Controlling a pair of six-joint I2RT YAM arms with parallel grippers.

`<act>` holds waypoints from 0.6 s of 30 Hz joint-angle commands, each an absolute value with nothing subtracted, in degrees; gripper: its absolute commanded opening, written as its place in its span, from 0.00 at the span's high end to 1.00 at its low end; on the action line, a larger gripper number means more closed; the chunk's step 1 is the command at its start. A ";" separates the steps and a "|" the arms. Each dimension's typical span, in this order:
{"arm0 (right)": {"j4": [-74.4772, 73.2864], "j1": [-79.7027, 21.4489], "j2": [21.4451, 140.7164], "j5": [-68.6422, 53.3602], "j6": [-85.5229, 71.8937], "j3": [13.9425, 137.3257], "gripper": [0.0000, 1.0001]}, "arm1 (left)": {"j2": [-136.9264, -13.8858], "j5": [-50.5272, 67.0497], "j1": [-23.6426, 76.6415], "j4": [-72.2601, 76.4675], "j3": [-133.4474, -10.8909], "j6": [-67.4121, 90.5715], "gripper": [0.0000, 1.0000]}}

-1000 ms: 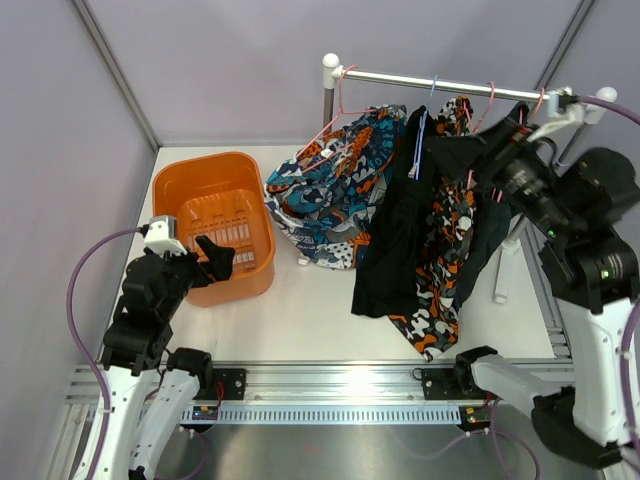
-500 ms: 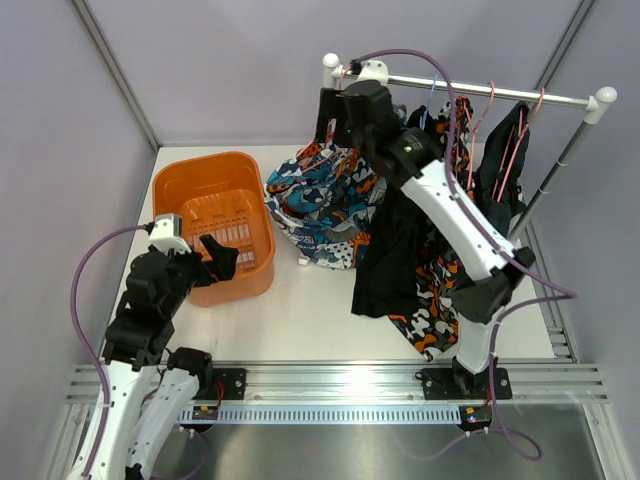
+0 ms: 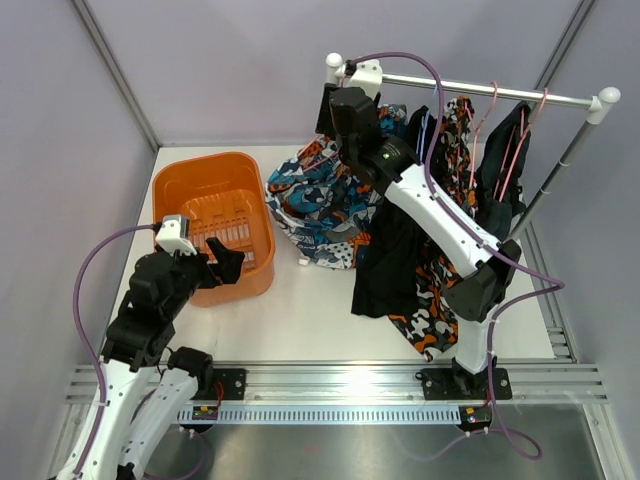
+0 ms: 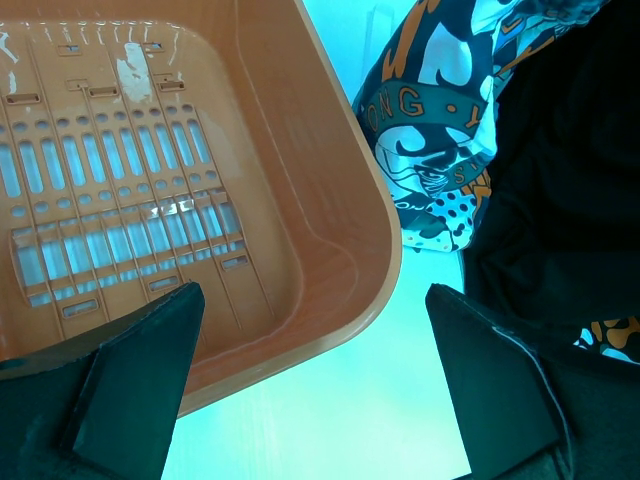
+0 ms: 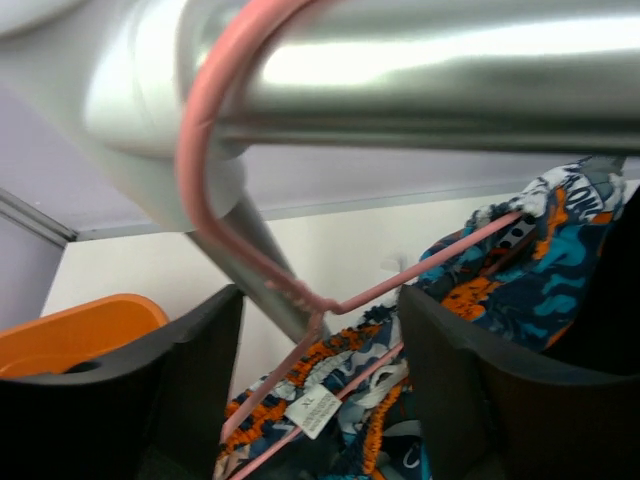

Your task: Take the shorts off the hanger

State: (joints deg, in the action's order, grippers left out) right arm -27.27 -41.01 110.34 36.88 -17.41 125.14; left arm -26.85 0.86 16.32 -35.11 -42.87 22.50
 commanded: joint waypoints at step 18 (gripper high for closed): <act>-27.07 -41.22 102.48 44.30 -12.57 119.80 0.79 | -26.46 0.18 17.23 -34.36 -43.24 22.15 0.01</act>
State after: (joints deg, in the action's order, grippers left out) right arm -26.76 -41.74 106.06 41.54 -13.93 119.90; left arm -26.76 0.82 16.93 -35.14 -42.87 22.50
